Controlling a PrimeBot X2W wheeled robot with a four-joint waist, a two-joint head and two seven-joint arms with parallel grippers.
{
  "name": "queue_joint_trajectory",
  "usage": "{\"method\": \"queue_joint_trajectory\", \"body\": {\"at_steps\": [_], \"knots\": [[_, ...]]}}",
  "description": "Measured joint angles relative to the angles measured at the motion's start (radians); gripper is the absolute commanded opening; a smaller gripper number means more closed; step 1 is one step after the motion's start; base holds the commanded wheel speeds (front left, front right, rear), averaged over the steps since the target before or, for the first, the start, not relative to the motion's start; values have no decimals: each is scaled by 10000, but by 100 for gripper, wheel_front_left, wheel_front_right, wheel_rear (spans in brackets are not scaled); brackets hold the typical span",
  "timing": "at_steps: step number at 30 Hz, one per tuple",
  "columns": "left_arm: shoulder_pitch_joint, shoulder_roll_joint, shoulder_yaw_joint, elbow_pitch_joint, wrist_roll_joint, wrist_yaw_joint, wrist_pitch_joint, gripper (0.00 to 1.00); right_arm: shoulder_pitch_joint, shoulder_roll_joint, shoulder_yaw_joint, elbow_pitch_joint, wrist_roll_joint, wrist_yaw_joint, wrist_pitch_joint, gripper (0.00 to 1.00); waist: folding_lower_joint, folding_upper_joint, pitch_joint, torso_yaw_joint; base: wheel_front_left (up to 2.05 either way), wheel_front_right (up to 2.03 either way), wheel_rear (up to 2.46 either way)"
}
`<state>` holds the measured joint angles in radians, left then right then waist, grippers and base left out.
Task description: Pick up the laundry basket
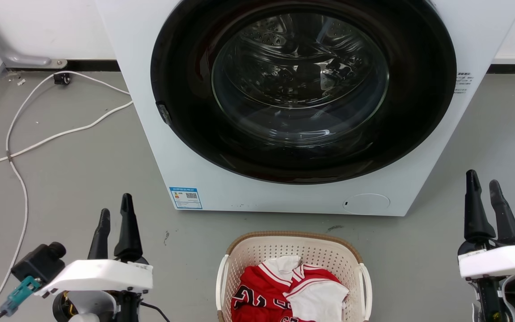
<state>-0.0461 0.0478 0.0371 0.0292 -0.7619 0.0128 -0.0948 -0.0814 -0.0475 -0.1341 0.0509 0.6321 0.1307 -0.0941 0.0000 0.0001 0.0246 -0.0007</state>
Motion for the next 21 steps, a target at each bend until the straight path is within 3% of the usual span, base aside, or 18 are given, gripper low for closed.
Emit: {"method": "queue_joint_trajectory", "body": {"at_steps": [11, 21], "knots": [[168, 151, -871, -117, 2115, 73, -324, 100, 118, -2, 422, -56, -1837, 0, -309, 100, 0, 0, 26, -25, 0, 0, 0], [177, 696, -2019, -161, 3375, 731, -594, 100, 225, -2, 706, 58, -3191, 0, -568, 100, 0, 0, 158, -66, 0, 0, 0]]}}
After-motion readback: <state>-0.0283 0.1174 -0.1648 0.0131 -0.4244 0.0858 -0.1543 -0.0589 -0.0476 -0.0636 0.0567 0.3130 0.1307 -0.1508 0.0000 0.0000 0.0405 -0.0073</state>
